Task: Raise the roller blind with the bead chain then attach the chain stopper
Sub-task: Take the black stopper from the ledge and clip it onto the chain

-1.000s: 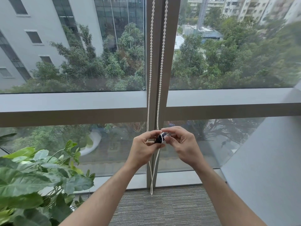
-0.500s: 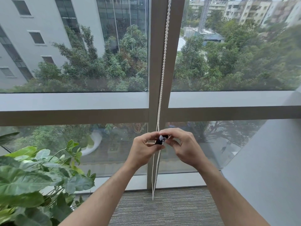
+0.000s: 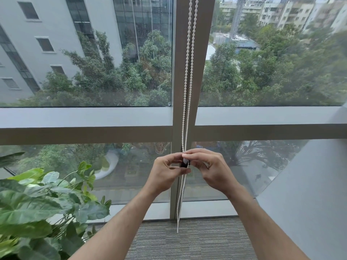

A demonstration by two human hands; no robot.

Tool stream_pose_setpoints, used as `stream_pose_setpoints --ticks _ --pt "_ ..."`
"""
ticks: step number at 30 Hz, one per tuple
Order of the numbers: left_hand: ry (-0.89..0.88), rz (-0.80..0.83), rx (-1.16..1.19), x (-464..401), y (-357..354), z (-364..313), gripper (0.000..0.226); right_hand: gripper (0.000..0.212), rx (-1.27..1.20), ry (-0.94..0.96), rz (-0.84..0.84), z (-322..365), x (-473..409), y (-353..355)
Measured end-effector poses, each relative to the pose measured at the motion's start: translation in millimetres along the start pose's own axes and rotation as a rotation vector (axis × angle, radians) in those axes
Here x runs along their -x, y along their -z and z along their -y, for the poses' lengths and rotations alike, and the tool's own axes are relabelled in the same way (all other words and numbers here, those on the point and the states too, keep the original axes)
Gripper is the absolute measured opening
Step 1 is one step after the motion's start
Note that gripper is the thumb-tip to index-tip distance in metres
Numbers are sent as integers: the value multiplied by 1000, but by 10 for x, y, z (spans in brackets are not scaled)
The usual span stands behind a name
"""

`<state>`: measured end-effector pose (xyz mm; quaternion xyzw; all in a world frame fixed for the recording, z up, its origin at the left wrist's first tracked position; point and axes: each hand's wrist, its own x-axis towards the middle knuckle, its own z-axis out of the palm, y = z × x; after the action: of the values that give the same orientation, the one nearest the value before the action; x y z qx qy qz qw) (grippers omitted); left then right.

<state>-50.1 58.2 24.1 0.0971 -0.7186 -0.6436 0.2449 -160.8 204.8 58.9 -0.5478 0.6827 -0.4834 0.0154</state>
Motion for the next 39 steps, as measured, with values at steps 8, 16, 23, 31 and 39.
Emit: stream_pose_setpoints --ticks 8,16,23,31,39 --pt "21 4 16 -7 12 -44 41 31 -39 26 -30 -35 6 -3" --pt "38 12 15 8 -3 -82 42 29 -32 22 31 -70 -34 22" --pt "37 6 16 26 12 -66 42 30 -31 4 35 -108 -19 -32" --pt "15 2 21 27 32 -54 43 33 -78 15 -38 -194 79 -206" --pt "16 -28 55 29 66 -35 44 39 -700 -426 -172 -136 132 -311"
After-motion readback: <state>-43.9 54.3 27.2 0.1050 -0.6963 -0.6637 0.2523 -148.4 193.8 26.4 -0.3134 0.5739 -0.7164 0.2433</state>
